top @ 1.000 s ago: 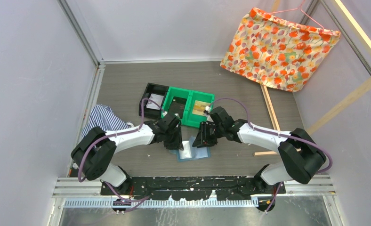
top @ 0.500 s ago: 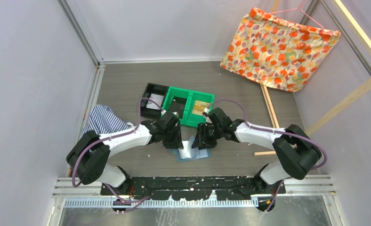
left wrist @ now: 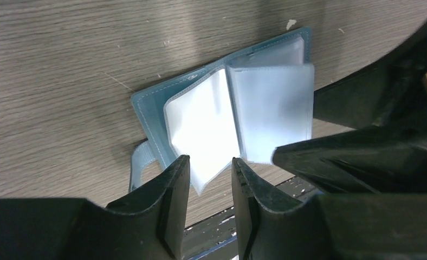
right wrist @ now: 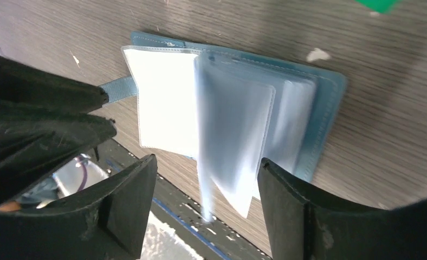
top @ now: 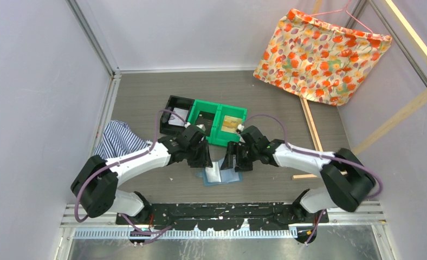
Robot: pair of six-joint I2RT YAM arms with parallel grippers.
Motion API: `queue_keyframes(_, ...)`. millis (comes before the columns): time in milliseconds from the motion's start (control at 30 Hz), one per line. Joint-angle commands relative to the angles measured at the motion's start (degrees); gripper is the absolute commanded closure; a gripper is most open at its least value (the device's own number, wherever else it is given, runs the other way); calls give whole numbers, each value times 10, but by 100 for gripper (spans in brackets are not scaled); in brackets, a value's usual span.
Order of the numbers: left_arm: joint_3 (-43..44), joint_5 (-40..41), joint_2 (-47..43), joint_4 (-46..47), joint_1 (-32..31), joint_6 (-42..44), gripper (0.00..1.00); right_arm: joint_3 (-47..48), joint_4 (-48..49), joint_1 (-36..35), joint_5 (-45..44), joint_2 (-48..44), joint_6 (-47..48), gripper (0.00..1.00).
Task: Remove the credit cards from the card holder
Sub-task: Remove the credit card from the card holder.
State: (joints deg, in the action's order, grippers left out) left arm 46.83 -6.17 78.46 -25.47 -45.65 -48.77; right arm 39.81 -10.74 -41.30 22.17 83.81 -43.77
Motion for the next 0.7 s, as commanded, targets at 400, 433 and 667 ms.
queue_keyframes(400, -18, 7, 88, 53, 0, -30, 66, -70, 43, -1, -61, -135, -51, 51)
queue_keyframes(433, -19, 9, 88, 50, 0, -30, 66, -68, 50, -1, -64, -127, -54, 60)
queue_keyframes(667, -22, 4, 93, 60, 0, -32, 67, -63, 57, -1, -70, -69, -46, 68)
